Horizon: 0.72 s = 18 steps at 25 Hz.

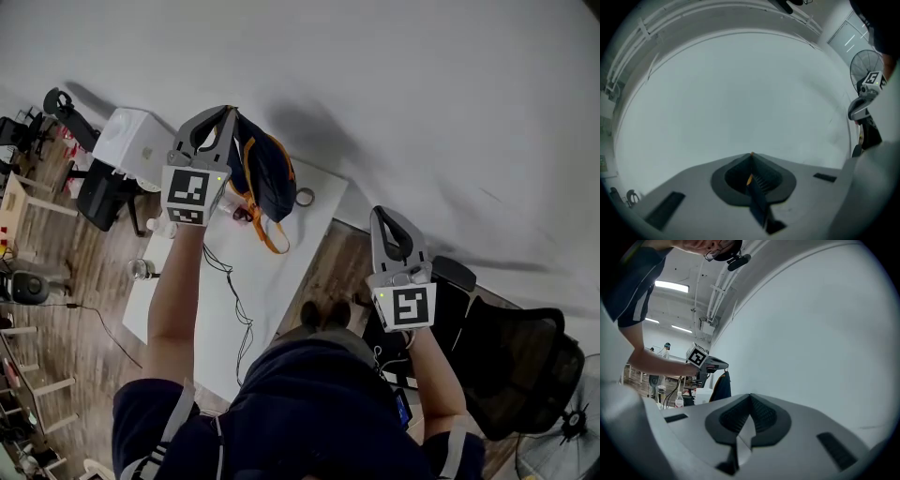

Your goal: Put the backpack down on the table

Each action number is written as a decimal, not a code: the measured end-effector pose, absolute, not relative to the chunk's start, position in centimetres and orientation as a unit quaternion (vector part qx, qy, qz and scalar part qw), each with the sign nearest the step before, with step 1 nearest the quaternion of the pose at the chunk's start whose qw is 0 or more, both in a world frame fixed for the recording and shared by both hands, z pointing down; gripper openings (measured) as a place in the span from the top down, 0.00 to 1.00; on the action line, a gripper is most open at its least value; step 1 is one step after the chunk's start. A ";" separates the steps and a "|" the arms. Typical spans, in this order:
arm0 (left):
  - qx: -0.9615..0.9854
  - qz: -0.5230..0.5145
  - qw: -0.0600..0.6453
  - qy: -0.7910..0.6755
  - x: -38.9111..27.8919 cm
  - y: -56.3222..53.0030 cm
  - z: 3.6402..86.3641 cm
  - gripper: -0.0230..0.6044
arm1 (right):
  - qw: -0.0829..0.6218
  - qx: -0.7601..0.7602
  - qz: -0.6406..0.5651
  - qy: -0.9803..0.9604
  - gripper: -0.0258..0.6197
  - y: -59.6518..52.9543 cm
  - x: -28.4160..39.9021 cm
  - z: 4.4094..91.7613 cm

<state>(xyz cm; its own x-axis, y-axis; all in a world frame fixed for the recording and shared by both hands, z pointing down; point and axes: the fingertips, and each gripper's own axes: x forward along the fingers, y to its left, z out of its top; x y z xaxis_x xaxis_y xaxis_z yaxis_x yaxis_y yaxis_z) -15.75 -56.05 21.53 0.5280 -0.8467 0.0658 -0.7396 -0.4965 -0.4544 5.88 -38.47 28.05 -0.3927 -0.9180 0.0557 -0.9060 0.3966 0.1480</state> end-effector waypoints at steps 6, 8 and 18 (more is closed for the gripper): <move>-0.849 -0.153 0.170 0.476 -15.9 -59.2 24.0 0.95 | 0.070 0.544 -0.043 -0.835 0.96 -39.0 5.9 28.8; -0.849 -0.158 0.167 0.476 -15.7 -60.0 25.0 0.95 | 0.069 0.544 -0.036 -0.836 0.96 -39.3 5.8 29.1; -0.852 -0.169 0.181 0.462 -13.6 -63.2 26.5 0.95 | 0.069 0.541 -0.030 -0.838 0.96 -40.1 6.0 29.9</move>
<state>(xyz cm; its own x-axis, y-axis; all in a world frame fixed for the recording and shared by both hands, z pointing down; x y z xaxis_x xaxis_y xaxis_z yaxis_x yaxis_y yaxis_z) -13.58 -63.20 26.55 0.5165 -0.8477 0.1210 -0.7257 -0.5084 -0.4637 6.05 -40.12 29.90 -0.4060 -0.9102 0.0824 -0.9019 0.4136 0.1249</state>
